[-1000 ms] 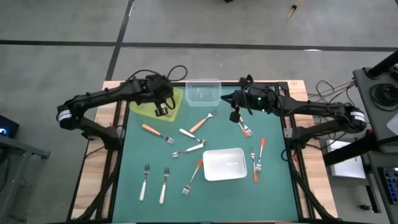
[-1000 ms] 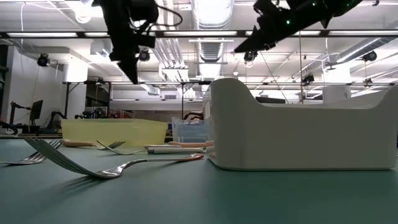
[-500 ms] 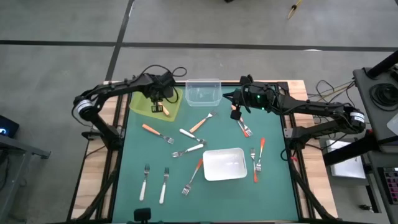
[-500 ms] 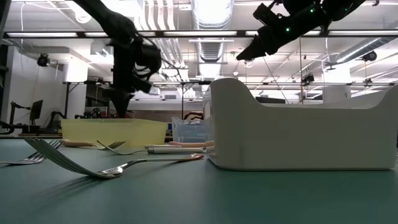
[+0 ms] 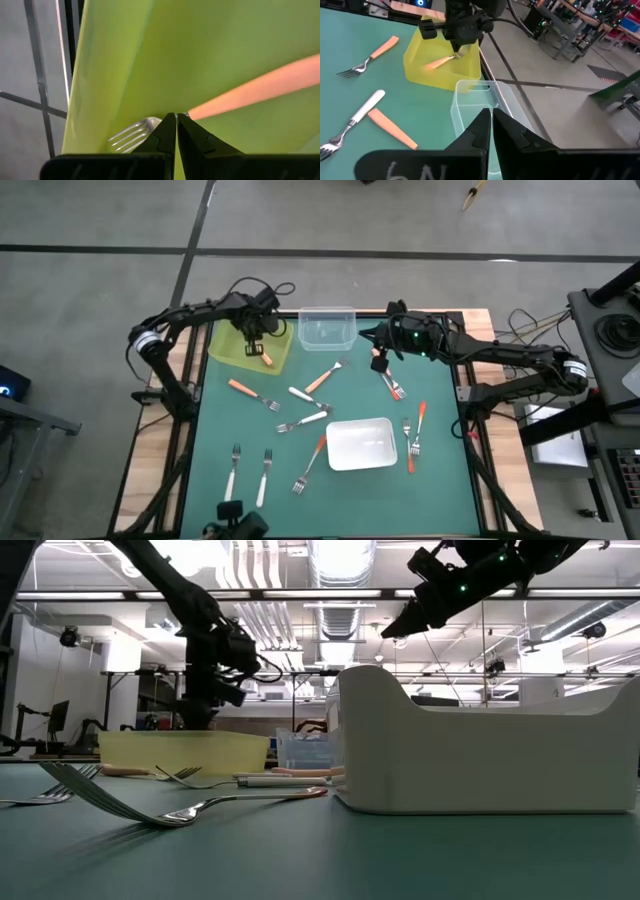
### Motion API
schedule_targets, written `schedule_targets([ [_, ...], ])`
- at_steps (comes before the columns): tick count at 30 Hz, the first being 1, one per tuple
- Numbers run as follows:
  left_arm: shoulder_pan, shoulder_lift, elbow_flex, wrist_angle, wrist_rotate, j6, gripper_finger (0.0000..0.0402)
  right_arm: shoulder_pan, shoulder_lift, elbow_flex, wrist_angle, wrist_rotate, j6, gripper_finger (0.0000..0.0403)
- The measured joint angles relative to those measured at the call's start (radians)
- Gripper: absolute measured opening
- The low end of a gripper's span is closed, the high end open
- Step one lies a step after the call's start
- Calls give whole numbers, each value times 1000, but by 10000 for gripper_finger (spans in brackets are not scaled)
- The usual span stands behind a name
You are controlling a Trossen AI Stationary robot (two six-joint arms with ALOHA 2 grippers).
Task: Sort silverware by color (type)
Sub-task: Put the light orange into the yellow bin
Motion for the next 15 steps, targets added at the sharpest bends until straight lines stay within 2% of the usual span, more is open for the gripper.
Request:
schedule_targets([
  [11,24,8,-2,35,2,34,0,0,1,0,9,0,-22,11],
  [15,43,8,-3,67,36,57,0,0,1,-1,17,0,-24,11],
])
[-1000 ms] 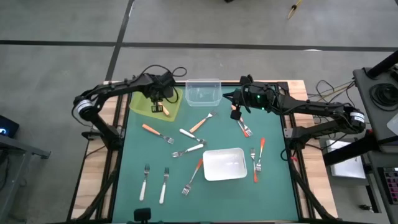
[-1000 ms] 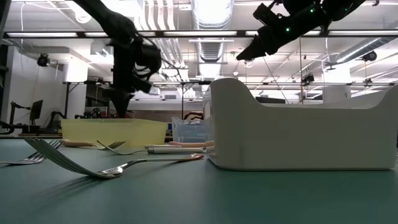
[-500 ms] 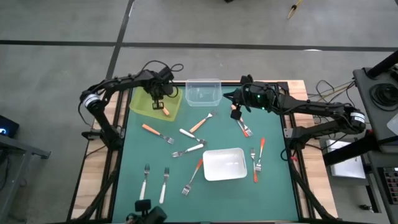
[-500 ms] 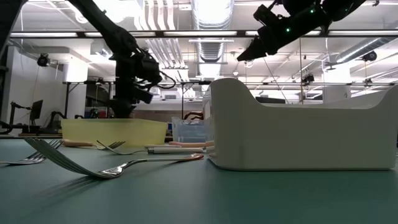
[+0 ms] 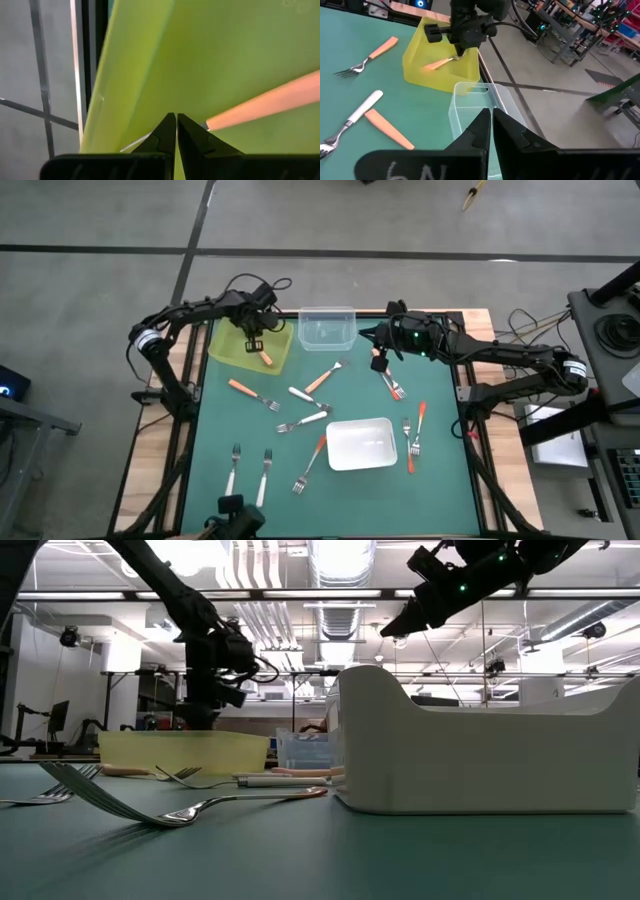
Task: Sort silverware by color (type)
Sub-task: Put the light orange into the yellow bin
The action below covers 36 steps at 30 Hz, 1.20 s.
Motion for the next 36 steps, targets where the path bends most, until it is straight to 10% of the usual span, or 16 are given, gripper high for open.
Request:
schedule_targets([
  [36,87,-1,-88,101,89,-10,0,0,0,-1,1,0,-13,11],
])
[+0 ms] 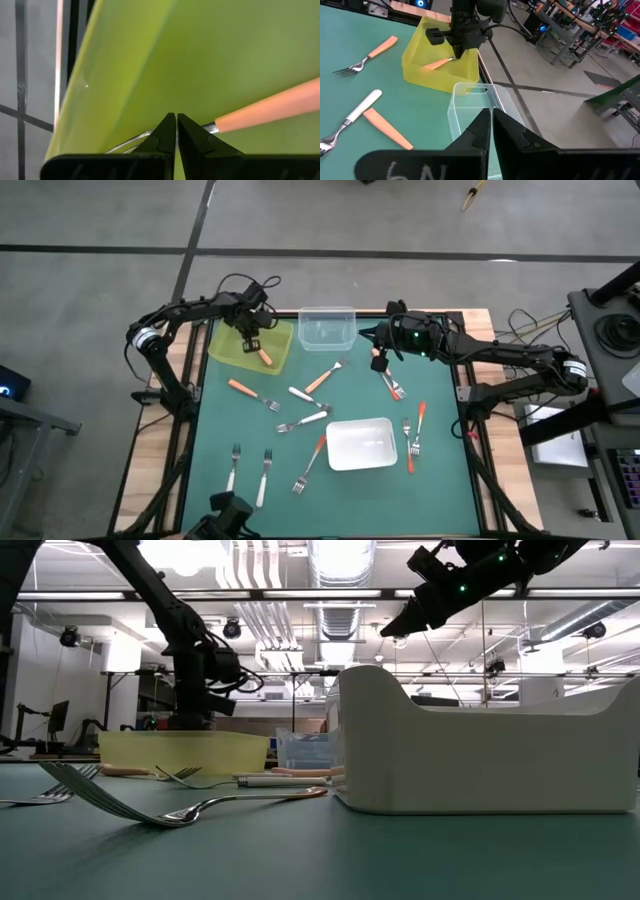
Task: Sort silverware by color (type)
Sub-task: Put the light orange into the yellow bin
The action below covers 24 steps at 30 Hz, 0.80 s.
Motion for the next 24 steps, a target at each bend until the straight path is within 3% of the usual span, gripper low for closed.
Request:
schedule_targets([
  [24,0,-3,-66,4,26,-104,0,0,0,0,0,0,1,11],
])
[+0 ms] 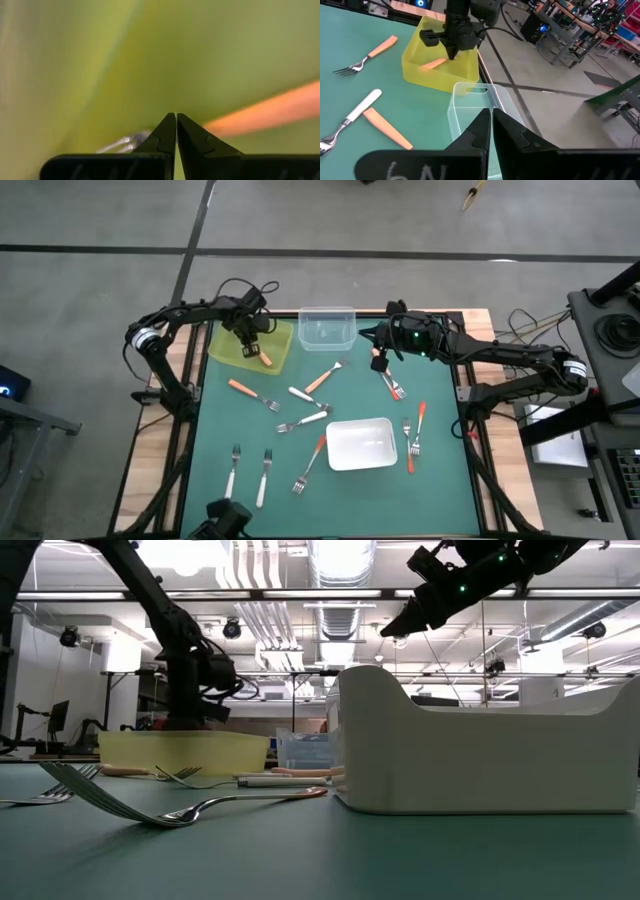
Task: Sort silverware by color (type)
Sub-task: Put the light orange into the yellow bin
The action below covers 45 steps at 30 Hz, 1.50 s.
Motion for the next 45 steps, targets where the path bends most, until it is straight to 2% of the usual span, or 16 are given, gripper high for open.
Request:
schedule_targets([
  [12,-3,1,-1,-150,0,-175,0,0,0,0,0,0,-5,11],
  [22,-3,-11,-1,-173,6,-189,0,0,0,0,8,0,-4,11],
  [35,-3,-27,-1,-285,8,-258,0,0,0,0,8,0,-8,11],
  [45,-14,-32,-1,-342,59,-272,0,0,0,0,11,0,-1,11],
])
